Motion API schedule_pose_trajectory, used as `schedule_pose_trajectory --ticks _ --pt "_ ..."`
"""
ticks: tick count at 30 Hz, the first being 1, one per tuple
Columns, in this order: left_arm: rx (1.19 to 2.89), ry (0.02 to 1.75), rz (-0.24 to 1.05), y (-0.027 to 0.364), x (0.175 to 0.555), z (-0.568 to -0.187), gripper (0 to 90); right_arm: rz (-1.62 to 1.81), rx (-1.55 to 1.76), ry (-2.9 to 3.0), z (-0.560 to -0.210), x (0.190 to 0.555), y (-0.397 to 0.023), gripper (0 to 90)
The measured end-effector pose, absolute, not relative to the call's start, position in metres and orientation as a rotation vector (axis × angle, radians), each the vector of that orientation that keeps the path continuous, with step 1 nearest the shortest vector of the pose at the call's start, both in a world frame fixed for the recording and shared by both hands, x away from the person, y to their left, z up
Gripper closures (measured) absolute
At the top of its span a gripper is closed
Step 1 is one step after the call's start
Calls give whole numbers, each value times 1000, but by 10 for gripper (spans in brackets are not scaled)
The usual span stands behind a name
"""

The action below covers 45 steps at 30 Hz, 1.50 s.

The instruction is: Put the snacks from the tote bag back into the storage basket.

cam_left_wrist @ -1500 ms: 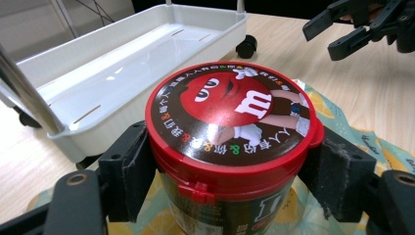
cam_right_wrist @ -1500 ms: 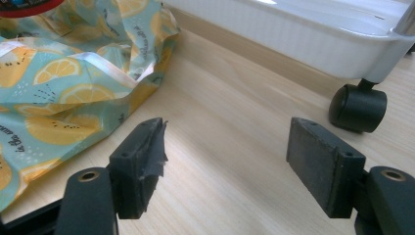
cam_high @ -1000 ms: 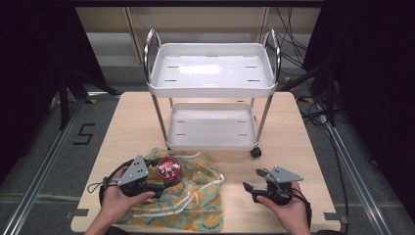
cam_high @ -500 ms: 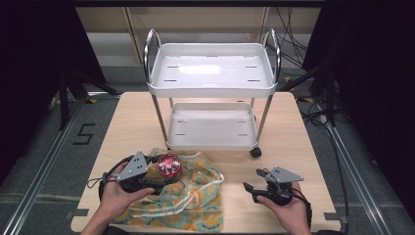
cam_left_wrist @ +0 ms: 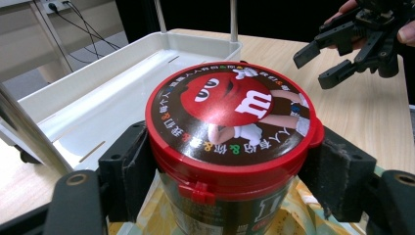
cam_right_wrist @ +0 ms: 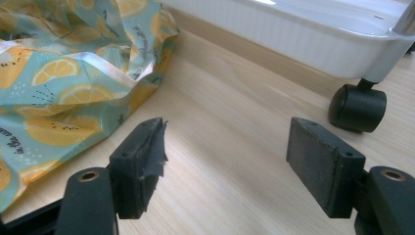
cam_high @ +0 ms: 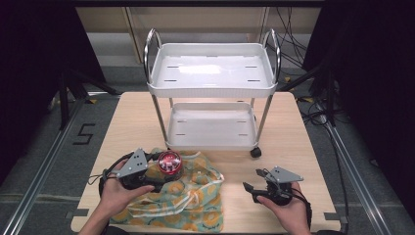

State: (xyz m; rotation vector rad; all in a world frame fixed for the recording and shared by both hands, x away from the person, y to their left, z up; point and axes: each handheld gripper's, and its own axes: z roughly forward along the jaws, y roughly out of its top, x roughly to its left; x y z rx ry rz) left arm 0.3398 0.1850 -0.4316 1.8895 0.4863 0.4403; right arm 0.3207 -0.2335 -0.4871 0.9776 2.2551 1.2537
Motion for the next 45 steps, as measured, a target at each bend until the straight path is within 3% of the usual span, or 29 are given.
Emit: schedule_pose_trajectory --ticks 45 --pt "1882 480 414 168 369 -427 254 1258 981 2251 -487 321 -234 314"
